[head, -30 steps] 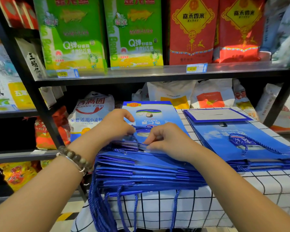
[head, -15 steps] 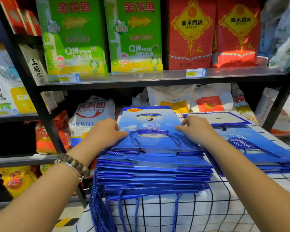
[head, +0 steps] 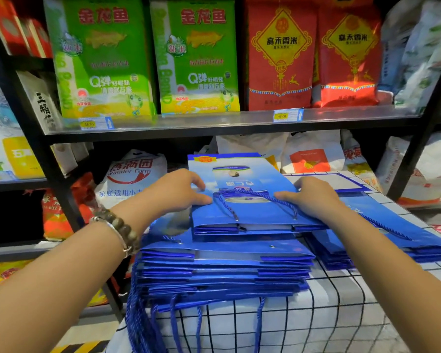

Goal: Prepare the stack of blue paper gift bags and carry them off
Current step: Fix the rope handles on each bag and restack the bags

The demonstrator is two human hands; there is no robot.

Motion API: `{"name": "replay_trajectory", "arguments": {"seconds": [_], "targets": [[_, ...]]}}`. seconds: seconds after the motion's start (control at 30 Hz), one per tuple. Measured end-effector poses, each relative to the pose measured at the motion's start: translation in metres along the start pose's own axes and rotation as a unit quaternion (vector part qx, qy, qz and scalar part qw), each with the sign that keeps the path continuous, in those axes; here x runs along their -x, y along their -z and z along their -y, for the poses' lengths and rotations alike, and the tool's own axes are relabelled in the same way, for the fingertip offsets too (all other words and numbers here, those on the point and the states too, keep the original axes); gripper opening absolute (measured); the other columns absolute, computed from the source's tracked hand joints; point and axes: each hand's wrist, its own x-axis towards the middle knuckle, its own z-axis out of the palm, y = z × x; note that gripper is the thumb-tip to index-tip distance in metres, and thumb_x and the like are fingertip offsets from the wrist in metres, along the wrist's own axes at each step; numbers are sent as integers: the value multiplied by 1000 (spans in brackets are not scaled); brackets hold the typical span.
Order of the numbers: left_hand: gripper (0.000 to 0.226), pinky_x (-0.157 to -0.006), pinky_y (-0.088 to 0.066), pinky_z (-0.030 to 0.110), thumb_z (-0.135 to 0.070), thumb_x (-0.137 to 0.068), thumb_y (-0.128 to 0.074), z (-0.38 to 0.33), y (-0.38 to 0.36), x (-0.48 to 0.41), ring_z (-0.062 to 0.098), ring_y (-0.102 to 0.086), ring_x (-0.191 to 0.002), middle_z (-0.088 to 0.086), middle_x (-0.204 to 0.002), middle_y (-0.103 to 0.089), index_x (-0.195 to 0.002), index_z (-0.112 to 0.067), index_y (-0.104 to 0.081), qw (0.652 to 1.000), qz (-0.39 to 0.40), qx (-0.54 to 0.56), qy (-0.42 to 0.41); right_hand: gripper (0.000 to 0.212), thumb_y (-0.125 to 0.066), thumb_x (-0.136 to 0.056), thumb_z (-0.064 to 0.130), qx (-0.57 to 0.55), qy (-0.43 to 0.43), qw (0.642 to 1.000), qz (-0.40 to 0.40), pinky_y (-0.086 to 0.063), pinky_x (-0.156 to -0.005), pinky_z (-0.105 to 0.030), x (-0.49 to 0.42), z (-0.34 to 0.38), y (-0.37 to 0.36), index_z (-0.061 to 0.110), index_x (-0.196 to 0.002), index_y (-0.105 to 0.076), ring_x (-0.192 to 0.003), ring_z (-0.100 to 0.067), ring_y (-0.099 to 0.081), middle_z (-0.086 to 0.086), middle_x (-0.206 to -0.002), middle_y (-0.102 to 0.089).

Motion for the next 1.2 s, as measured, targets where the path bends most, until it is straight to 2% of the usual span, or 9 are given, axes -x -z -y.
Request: {"name": "replay_trajectory", "arguments": {"seconds": [0.17, 0.33, 0.47, 0.57, 0.7, 0.8, 0.93, 1.1, 1.2], "targets": [[34, -69, -37, 24, -37, -83, -66, -47, -11, -16, 14, -48, -72, 1, -107, -53, -113, -21, -62, 996, 48, -30, -69, 62, -64, -78, 52, 8, -10, 1000, -25, -45, -71, -40, -3, -44, 35, -5, -101, -64, -88, -37, -59, -24, -98, -65], [38, -76, -40, 24, -35, -88, -61, -108, -34, -27, 20, -57, -94, 0, -132, -53, -122, -19, -60, 989, 65, -49, -123, 65, -64, -76, 54, 13, -49, 998, -32, -37, -70, -34, -1, -102, 66, 2, -115, -62, -99, -33, -57, -18, -115, -62], [14, -87, -46, 33, -33, -89, -59, -144, -69, -36, 24, -54, -93, 6, -101, -57, -92, -20, -58, 982, 99, -51, -150, 59, -69, -74, 50, -10, -88, 995, -42, -37, -67, -33, 0, -147, 85, 3, -108, -64, -89, -28, -55, -14, -106, -62], [29, -93, -45, 37, -34, -92, -53, -164, -94, -43, 26, -55, -103, 8, -102, -54, -101, -6, -60, 974, 126, -89, -169, 57, -69, -71, 52, 25, -82, 996, -26, -36, -62, -33, 1, -170, 91, 4, -101, -68, -82, -26, -53, -8, -93, -57], [31, -79, -45, 36, -32, -91, -55, -177, -120, -56, 30, -57, -102, 10, -108, -60, -107, -6, -60, 969, 133, -115, -174, 45, -69, -75, 47, 48, -90, 995, -16, -38, -57, -32, 3, -186, 89, 5, -93, -70, -75, -26, -54, -10, -79, -60], [26, -66, -40, 33, -27, -92, -52, -179, -136, -66, 27, -51, -83, 9, -89, -51, -79, -5, -53, 967, 135, -144, -165, 48, -68, -75, 49, 56, -93, 994, -16, -30, -49, -28, -1, -190, 81, 4, -92, -69, -68, -23, -53, -3, -66, -53], [32, -60, -37, 32, -15, -93, -49, -171, -147, -69, 27, -51, -76, 8, -73, -48, -62, -13, -41, 971, 124, -154, -134, 59, -69, -75, 50, 38, -103, 994, -28, -43, -71, -35, -10, -194, 62, 4, -112, -60, -95, -31, -58, -15, -107, -64], [18, -64, -41, 32, -17, -94, -47, -163, -156, -65, 31, -60, -93, 16, -96, -62, -81, -8, -57, 973, 137, -136, -124, 68, -65, -72, 59, 59, -104, 993, 4, -47, -79, -37, -14, -201, 51, 9, -117, -58, -99, -30, -58, -15, -116, -62], [36, -71, -41, 31, -42, -94, -45, -164, -157, -59, 26, -54, -91, 9, -106, -61, -102, -11, -62, 974, 130, -144, -116, 67, -61, -74, 61, 96, -110, 989, 38, -49, -82, -38, -14, -202, 55, 9, -116, -58, -99, -27, -57, -13, -116, -62]]}}
